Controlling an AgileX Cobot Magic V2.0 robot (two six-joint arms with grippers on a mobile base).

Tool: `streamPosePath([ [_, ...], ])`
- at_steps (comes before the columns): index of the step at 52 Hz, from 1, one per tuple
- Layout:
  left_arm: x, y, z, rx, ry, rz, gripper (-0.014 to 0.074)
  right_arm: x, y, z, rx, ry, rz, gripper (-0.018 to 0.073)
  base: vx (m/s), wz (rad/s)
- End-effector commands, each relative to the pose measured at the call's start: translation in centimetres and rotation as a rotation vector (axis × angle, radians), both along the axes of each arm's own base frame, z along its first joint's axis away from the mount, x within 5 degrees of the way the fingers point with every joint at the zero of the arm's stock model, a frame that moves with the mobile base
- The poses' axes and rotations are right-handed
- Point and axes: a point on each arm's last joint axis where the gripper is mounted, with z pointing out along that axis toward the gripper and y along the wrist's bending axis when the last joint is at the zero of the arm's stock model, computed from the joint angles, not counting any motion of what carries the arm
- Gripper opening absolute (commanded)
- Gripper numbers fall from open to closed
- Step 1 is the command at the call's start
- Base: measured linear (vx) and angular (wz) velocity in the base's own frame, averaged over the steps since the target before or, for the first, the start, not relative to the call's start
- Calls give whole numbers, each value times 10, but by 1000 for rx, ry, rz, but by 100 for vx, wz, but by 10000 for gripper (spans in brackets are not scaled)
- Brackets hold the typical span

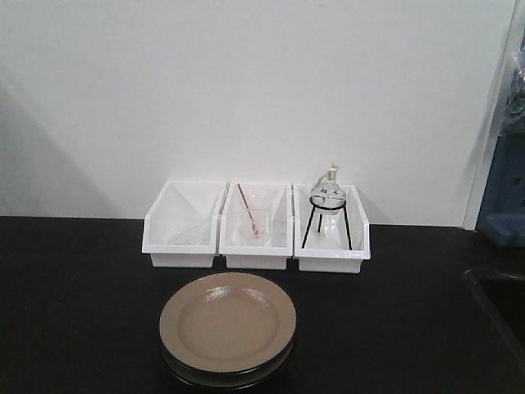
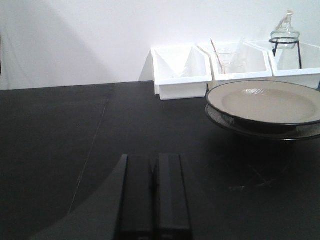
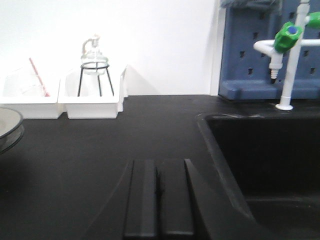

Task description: Arrange circular plates on left workspace

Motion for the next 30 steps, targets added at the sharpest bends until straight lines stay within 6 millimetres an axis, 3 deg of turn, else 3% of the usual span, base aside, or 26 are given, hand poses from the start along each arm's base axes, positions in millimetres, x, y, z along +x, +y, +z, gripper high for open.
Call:
streamPosePath([
  [1,0,0,1,-18,-67,4,2,1,-1,-2,-17,-40,-10,-5,0,1],
  [30,0,0,1,-18,-67,4,2,0,-1,-1,-18,-53,-10,-5,0,0],
])
